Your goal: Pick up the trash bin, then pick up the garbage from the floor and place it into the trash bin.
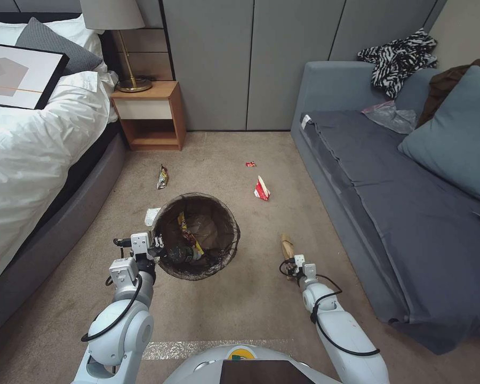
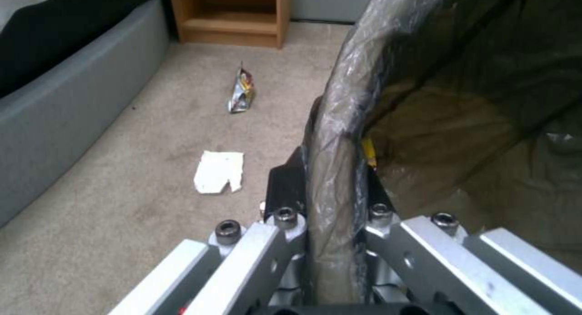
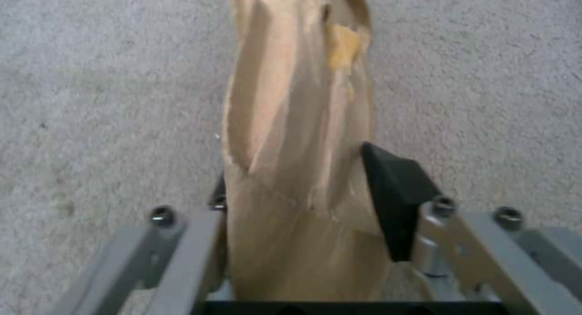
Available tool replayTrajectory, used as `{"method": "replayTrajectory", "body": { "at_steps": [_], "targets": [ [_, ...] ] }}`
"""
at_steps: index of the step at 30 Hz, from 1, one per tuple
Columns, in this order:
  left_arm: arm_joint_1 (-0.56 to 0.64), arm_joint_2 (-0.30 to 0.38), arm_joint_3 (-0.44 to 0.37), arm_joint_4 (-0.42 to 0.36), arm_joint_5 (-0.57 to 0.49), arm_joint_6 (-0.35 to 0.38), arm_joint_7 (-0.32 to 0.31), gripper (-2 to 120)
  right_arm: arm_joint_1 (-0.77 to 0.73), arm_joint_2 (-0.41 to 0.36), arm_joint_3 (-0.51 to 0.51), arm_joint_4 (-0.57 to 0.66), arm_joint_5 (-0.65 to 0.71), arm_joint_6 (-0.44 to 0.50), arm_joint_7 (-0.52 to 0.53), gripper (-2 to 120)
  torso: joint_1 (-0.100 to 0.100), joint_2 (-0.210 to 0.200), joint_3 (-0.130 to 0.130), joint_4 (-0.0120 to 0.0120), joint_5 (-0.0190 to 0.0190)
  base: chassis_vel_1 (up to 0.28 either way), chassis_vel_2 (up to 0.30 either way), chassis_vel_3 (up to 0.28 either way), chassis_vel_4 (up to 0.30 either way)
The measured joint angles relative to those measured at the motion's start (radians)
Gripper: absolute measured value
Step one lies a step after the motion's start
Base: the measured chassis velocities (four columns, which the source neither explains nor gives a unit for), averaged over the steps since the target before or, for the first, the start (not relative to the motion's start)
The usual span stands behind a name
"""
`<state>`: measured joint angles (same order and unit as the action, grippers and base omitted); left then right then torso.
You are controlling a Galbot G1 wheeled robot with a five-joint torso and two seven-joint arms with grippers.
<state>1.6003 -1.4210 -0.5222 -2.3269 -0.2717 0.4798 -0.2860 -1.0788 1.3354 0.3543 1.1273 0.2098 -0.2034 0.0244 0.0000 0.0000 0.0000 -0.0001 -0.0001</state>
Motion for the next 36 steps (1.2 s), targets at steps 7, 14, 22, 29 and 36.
{"method": "replayTrajectory", "body": {
  "at_steps": [7,14,22,29,36],
  "targets": [
    [0.000,0.000,0.000,0.000,0.000,0.000,0.000,4,-0.001,0.000,0.000,0.004,0.000,0.003,0.000,8,0.000,0.000,0.000,0.0000,0.0000,0.000,0.000,0.000,0.000],
    [-0.003,0.000,0.002,0.000,0.001,0.000,0.000,4,-0.007,-0.002,0.000,0.023,0.001,0.007,0.003,0,0.000,0.000,0.000,0.0001,0.0001,0.000,0.000,0.000,0.000],
    [-0.005,0.001,0.005,0.001,0.001,0.001,0.000,4,-0.034,-0.009,0.003,0.102,0.005,0.015,0.021,0,0.000,0.000,0.000,0.0001,0.0002,0.000,0.000,0.000,0.000],
    [-0.004,0.002,0.010,0.002,0.002,0.001,0.000,4,-0.081,-0.019,0.008,0.297,0.025,0.081,0.056,0,0.000,0.000,0.000,0.0001,0.0001,0.000,0.000,0.000,0.000],
    [-0.006,0.001,0.017,0.004,0.000,0.007,-0.002,4,-0.091,-0.018,-0.010,0.528,0.150,0.290,0.050,0,0.000,0.000,0.000,0.0003,0.0001,0.000,0.000,0.000,0.000]
  ]
}}
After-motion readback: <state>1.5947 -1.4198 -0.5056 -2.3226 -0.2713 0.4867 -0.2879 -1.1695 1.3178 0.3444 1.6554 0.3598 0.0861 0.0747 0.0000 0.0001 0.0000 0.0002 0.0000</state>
